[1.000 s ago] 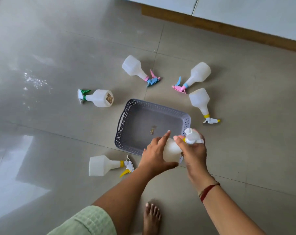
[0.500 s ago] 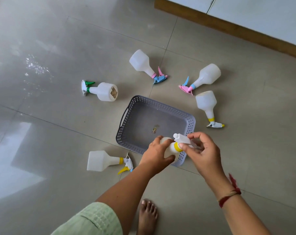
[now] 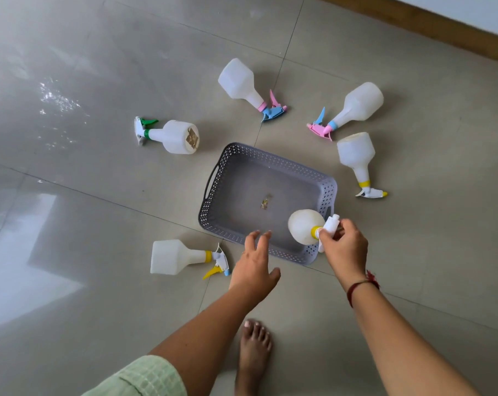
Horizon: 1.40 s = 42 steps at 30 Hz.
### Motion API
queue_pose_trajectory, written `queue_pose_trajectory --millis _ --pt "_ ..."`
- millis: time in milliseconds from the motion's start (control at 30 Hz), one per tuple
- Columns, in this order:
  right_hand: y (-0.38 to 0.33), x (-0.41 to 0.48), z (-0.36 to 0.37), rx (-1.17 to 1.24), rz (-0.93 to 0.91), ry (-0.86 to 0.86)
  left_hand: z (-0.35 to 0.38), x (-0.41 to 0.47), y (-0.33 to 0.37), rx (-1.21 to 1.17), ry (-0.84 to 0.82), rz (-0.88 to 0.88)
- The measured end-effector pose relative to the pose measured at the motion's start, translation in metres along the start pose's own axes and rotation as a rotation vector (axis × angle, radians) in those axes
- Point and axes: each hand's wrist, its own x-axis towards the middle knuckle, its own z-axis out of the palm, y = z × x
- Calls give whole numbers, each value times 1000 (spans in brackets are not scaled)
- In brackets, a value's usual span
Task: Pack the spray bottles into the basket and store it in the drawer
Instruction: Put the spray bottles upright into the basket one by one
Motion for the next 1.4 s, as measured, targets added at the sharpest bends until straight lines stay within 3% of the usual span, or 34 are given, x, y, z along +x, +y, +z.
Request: queue_pose_trajectory --millis 300,500,567,667,733,900,1133,1400 --pt "3 2 25 -35 69 -32 3 -8 -27 86 -122 -46" --pt "1 1 25 -172 99 -85 -2 -15 -37 141 -158 -46" --pt "-4 -8 20 -247 89 -21 -7 -21 -40 177 -122 -34" --pt "-14 -35 13 -306 -160 186 -20 -31 -47 238 20 -30" --pt "-23 -60 17 -303 -369 232 -32 -38 -59 262 105 -62" --pt "-36 -110 72 -350 -644 -44 -56 -36 -121 440 79 -146" --pt "-31 -110 172 -367 -763 -337 -41 0 -213 875 -61 -102" --pt "-29 -94 211 -350 -832 -431 -45 34 -233 864 12 -134"
